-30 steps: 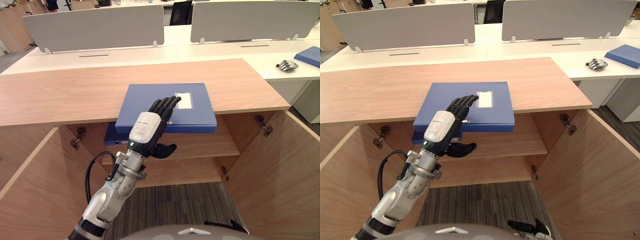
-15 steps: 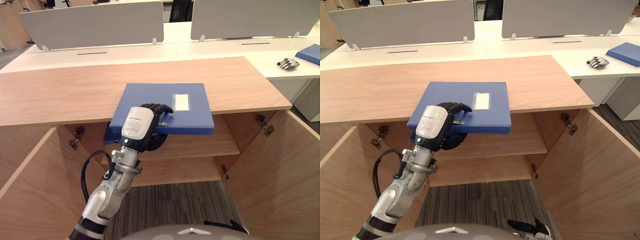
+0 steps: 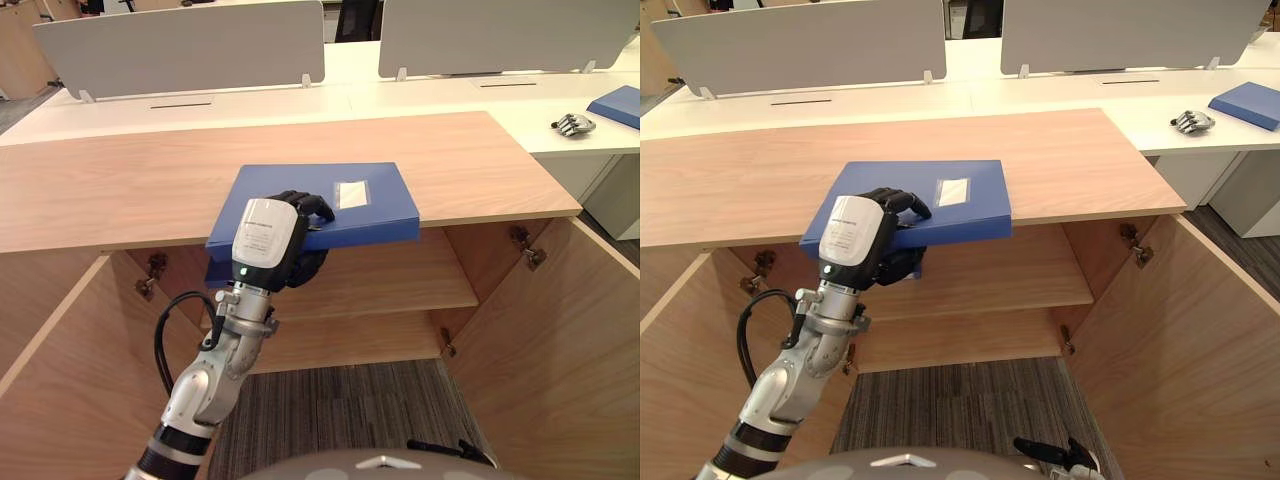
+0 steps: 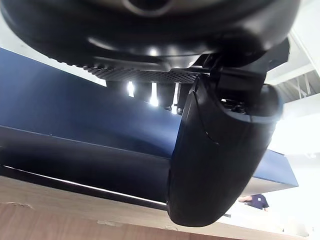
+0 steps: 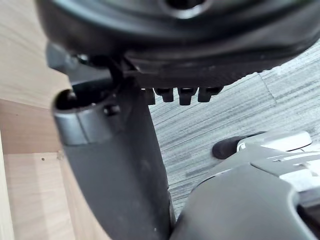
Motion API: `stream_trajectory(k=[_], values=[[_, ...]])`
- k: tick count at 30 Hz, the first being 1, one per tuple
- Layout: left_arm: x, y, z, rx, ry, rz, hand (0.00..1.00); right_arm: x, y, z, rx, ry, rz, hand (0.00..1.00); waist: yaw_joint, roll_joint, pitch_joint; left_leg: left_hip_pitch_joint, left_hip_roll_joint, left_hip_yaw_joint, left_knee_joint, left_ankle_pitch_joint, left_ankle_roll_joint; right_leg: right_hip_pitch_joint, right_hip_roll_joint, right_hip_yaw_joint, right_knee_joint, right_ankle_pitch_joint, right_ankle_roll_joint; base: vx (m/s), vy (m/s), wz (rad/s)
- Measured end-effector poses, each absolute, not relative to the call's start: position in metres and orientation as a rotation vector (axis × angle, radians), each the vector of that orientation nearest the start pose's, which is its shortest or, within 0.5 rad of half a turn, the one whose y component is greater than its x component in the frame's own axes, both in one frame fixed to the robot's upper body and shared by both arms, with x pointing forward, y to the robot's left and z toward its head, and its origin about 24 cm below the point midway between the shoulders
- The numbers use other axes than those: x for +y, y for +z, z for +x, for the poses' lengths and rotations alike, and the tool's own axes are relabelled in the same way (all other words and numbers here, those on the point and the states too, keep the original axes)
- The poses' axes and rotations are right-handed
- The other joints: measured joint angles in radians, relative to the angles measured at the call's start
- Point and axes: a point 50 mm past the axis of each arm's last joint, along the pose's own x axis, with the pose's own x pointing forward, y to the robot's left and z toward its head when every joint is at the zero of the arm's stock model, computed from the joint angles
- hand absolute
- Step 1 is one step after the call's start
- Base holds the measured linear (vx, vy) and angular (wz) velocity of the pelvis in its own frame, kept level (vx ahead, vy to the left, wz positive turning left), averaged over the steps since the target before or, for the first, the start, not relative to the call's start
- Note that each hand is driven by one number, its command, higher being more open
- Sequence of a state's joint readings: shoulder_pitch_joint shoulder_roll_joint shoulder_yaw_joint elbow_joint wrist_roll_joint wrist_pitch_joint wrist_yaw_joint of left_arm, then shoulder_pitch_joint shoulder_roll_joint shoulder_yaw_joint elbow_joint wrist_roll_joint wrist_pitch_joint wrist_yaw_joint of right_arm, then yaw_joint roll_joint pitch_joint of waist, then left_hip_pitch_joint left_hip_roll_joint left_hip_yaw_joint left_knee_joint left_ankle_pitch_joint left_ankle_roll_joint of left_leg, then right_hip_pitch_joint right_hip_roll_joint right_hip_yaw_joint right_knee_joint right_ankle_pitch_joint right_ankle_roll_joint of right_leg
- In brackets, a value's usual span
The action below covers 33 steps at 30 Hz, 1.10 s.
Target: Walk over to the cabinet, pick up the folder, carry it to the office cabinet, place the folder inside the office cabinet, then close the office cabinet door
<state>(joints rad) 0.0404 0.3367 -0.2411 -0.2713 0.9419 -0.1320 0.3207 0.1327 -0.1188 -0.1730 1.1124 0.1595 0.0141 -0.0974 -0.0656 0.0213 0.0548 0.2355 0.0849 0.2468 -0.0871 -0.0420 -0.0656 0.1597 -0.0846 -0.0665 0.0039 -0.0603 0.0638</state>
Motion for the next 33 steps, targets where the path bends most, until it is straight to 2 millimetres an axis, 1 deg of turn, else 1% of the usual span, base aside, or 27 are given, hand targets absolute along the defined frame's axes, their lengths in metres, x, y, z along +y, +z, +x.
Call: stream_trajectory(k=[2, 3, 6, 8, 9, 11, 12, 14, 16, 18, 19, 20, 21, 22, 23, 26, 29, 30, 33], values=[[0.135, 0.107, 0.227, -0.601, 0.057, 1.079, 0.00, -0.221, -0.165, 0.062, 1.188, -0.433, 0.077, 1.00, 0.001, 0.002, 0.001, -0.003, 0.000, 0.013, 0.000, 0.000, 0.000, -0.007, 0.000, 0.014, 0.000, 0.003, 0.004, -0.03, -0.005, -0.16], [0.137, 0.110, 0.226, -0.594, 0.087, 1.037, 0.00, -0.219, -0.162, 0.070, 1.146, -0.420, 0.065, 1.00, 0.001, 0.003, 0.004, -0.007, -0.001, 0.018, 0.003, -0.002, 0.001, -0.011, 0.000, 0.020, 0.001, 0.005, 0.005, -0.04, -0.007, -0.13], [0.139, 0.118, 0.221, -0.604, 0.129, 0.965, 0.00, -0.214, -0.155, 0.081, 1.062, -0.410, 0.069, 1.00, 0.001, 0.001, 0.006, -0.011, 0.000, 0.021, 0.008, -0.004, 0.000, -0.019, 0.001, 0.030, 0.005, 0.005, 0.005, -0.03, -0.014, -0.09], [0.142, 0.131, 0.211, -0.626, 0.183, 0.834, 0.00, -0.204, -0.145, 0.098, 0.956, -0.418, 0.123, 1.00, 0.003, -0.002, 0.017, -0.015, 0.004, 0.027, 0.021, -0.016, 0.005, -0.018, 0.003, 0.038, 0.009, 0.005, 0.005, -0.05, -0.021, -0.09], [0.142, 0.135, 0.208, -0.634, 0.197, 0.793, 0.00, -0.201, -0.142, 0.102, 0.927, -0.415, 0.131, 1.00, 0.004, -0.003, 0.019, -0.017, 0.004, 0.029, 0.025, -0.019, 0.005, -0.019, 0.003, 0.039, 0.009, 0.005, 0.005, -0.05, -0.017, -0.09], [0.144, 0.144, 0.198, -0.654, 0.236, 0.653, 0.00, -0.192, -0.131, 0.116, 0.837, -0.385, 0.141, 1.00, 0.006, -0.003, 0.021, -0.025, 0.005, 0.030, 0.039, -0.027, 0.005, -0.022, 0.003, 0.041, 0.009, 0.005, 0.005, -0.01, -0.005, -0.02], [0.145, 0.146, 0.196, -0.658, 0.245, 0.621, 0.00, -0.189, -0.127, 0.120, 0.809, -0.380, 0.148, 1.00, 0.007, -0.003, 0.021, -0.028, 0.006, 0.031, 0.043, -0.030, 0.005, -0.023, 0.003, 0.042, 0.009, 0.005, 0.005, -0.01, -0.010, -0.03], [0.149, 0.150, 0.188, -0.659, 0.269, 0.497, 0.00, -0.182, -0.109, 0.135, 0.689, -0.367, 0.176, 1.00, 0.010, -0.001, 0.023, -0.029, 0.007, 0.033, 0.047, -0.033, 0.003, -0.024, 0.004, 0.044, 0.009, 0.005, 0.005, -0.01, -0.014, -0.03], [0.154, 0.153, 0.184, -0.655, 0.293, 0.427, 0.00, -0.180, -0.096, 0.145, 0.618, -0.351, 0.178, 1.00, 0.010, -0.001, 0.023, -0.029, 0.009, 0.036, 0.048, -0.034, 0.002, -0.025, 0.006, 0.047, 0.009, 0.005, 0.005, -0.01, -0.014, -0.04], [0.165, 0.156, 0.182, -0.648, 0.338, 0.312, 0.00, -0.178, -0.074, 0.158, 0.496, -0.349, 0.194, 1.00, 0.010, -0.005, 0.026, -0.028, 0.012, 0.038, 0.056, -0.037, 0.002, -0.026, 0.008, 0.048, 0.009, 0.005, 0.005, 0.00, -0.008, -0.02], [0.168, 0.157, 0.181, -0.646, 0.349, 0.267, 0.00, -0.178, -0.069, 0.161, 0.467, -0.350, 0.199, 1.00, 0.010, -0.006, 0.028, -0.028, 0.013, 0.038, 0.059, -0.038, 0.002, -0.026, 0.009, 0.049, 0.010, 0.005, 0.005, 0.00, 0.000, 0.00], [0.174, 0.158, 0.179, -0.640, 0.379, 0.155, 0.00, -0.179, -0.054, 0.166, 0.390, -0.354, 0.208, 1.00, 0.010, -0.009, 0.032, -0.028, 0.016, 0.038, 0.064, -0.041, 0.002, -0.025, 0.010, 0.049, 0.010, 0.005, 0.005, 0.00, 0.000, 0.00], [0.175, 0.159, 0.178, -0.639, 0.381, 0.136, 0.00, -0.179, -0.052, 0.167, 0.378, -0.355, 0.209, 1.00, 0.010, -0.009, 0.032, -0.029, 0.016, 0.038, 0.064, -0.042, 0.002, -0.025, 0.010, 0.049, 0.010, 0.005, 0.005, 0.00, 0.000, 0.00], [0.179, 0.159, 0.176, -0.634, 0.389, 0.061, 0.00, -0.180, -0.043, 0.170, 0.331, -0.356, 0.212, 1.00, 0.010, -0.009, 0.033, -0.029, 0.016, 0.038, 0.065, -0.042, 0.002, -0.025, 0.010, 0.050, 0.010, 0.005, 0.005, 0.00, 0.000, 0.00], [0.181, 0.158, 0.175, -0.633, 0.395, 0.034, 0.00, -0.180, -0.039, 0.172, 0.310, -0.356, 0.214, 1.00, 0.009, -0.009, 0.033, -0.029, 0.016, 0.039, 0.065, -0.042, 0.002, -0.025, 0.010, 0.050, 0.010, 0.005, 0.005, 0.00, 0.000, 0.00], [0.184, 0.155, 0.173, -0.615, 0.342, -0.154, 0.00, -0.184, -0.015, 0.178, 0.197, -0.366, 0.219, 1.00, 0.011, -0.005, 0.035, -0.028, 0.016, 0.039, 0.067, -0.043, 0.002, -0.024, 0.010, 0.050, 0.011, 0.005, 0.005, 0.00, 0.000, 0.00], [0.182, 0.151, 0.173, -0.590, 0.257, -0.312, 0.00, -0.186, 0.008, 0.183, 0.090, -0.360, 0.223, 1.00, 0.009, 0.000, 0.038, -0.029, 0.016, 0.039, 0.071, -0.045, 0.002, -0.024, 0.010, 0.050, 0.012, 0.005, 0.005, 0.00, 0.000, 0.00], [0.181, 0.150, 0.172, -0.585, 0.242, -0.336, 0.00, -0.186, 0.013, 0.183, 0.069, -0.359, 0.224, 1.00, 0.009, 0.000, 0.038, -0.029, 0.017, 0.039, 0.074, -0.047, 0.002, -0.024, 0.010, 0.051, 0.013, 0.005, 0.005, 0.00, 0.000, 0.00], [0.171, 0.146, 0.172, -0.564, 0.139, -0.428, 0.00, -0.188, 0.040, 0.187, -0.067, -0.350, 0.222, 1.00, 0.009, 0.004, 0.041, -0.032, 0.018, 0.039, 0.079, -0.049, 0.002, -0.024, 0.010, 0.051, 0.014, 0.005, 0.005, 0.00, 0.000, 0.00]])
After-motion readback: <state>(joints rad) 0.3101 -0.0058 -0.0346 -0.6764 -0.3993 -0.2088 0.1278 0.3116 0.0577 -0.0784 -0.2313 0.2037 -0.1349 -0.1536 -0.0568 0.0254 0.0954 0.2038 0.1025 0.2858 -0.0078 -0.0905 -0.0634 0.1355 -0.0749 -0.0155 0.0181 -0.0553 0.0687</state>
